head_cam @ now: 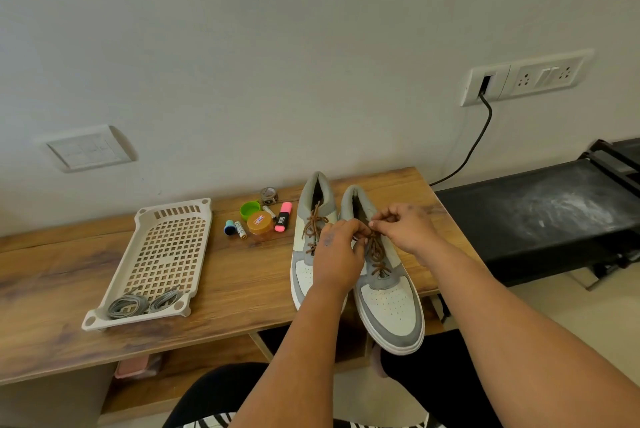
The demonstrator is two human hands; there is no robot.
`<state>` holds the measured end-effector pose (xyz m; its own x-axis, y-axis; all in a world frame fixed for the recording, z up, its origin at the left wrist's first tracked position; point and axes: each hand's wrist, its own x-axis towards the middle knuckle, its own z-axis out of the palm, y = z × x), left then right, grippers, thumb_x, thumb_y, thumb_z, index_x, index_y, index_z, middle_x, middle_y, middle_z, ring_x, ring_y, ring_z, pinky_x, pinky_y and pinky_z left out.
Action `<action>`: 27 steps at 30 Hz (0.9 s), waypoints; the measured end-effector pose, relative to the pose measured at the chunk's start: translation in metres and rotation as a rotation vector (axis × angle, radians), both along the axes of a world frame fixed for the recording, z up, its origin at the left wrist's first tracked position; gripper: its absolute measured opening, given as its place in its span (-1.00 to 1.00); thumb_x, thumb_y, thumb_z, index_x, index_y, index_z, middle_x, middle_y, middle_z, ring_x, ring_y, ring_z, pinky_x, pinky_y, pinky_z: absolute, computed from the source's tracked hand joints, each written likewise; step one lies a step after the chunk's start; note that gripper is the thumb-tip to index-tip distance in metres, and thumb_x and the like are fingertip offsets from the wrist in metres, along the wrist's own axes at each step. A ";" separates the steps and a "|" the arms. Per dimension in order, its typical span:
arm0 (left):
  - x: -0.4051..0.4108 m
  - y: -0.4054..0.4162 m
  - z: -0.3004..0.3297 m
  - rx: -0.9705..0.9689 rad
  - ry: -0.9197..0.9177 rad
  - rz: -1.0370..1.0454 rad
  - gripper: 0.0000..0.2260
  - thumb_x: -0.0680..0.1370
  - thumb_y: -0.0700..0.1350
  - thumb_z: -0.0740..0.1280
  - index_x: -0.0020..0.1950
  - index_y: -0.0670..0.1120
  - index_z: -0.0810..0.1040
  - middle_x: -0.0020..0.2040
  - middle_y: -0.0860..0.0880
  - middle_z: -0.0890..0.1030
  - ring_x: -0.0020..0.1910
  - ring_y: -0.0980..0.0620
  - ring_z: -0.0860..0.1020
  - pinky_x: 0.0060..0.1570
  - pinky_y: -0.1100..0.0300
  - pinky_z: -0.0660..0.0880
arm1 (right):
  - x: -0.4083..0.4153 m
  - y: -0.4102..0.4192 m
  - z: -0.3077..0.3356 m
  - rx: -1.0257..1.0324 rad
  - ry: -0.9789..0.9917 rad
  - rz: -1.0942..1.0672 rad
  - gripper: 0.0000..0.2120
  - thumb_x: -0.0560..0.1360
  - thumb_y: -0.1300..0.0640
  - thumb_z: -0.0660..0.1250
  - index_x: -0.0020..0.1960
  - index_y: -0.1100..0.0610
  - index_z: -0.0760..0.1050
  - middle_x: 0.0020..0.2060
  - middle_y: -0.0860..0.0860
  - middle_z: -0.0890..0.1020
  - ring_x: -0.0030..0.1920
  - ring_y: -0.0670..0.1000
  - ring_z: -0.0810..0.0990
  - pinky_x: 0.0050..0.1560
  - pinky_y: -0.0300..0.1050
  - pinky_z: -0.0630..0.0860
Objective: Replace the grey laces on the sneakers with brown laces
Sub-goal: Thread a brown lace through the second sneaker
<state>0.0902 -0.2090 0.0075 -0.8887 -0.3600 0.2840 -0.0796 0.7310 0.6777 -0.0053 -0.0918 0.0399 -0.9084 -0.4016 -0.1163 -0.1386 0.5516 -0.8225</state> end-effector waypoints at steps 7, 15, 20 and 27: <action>0.000 0.001 0.000 -0.010 -0.010 0.009 -0.86 0.58 -0.17 0.33 0.10 0.00 0.60 0.03 0.08 0.59 0.08 0.09 0.43 0.07 0.23 0.39 | -0.001 -0.006 -0.003 -0.040 0.177 -0.083 -0.89 0.46 0.18 0.44 -0.06 0.04 0.53 -0.24 -0.03 0.61 -0.20 -0.05 0.57 -0.26 -0.24 0.43; 0.001 -0.002 0.001 -0.019 -0.017 -0.002 -0.90 0.57 -0.11 0.37 0.08 0.00 0.59 0.01 0.12 0.58 0.08 0.12 0.42 0.06 0.25 0.37 | -0.004 0.009 0.006 0.000 0.058 -0.071 -0.86 0.52 -0.01 0.40 -0.01 0.04 0.54 -0.10 -0.02 0.60 -0.06 -0.01 0.56 -0.06 -0.09 0.52; 0.001 -0.003 0.002 -0.048 -0.018 -0.011 -0.87 0.53 -0.08 0.41 0.08 0.01 0.59 0.00 0.13 0.60 0.07 0.12 0.43 0.05 0.22 0.39 | 0.009 0.024 0.010 0.140 -0.125 0.089 -0.90 0.41 0.09 0.53 -0.15 0.04 0.61 -0.16 -0.02 0.67 -0.09 -0.01 0.61 0.04 -0.02 0.58; 0.000 -0.003 0.000 -0.105 -0.015 0.005 -0.91 0.55 -0.13 0.37 0.05 -0.02 0.59 -0.02 0.06 0.59 0.04 0.04 0.42 0.00 0.19 0.38 | 0.024 0.012 0.006 0.102 -0.067 0.024 -0.79 0.37 0.06 0.56 -0.10 0.14 0.63 -0.21 -0.05 0.66 -0.19 -0.11 0.59 -0.20 -0.26 0.50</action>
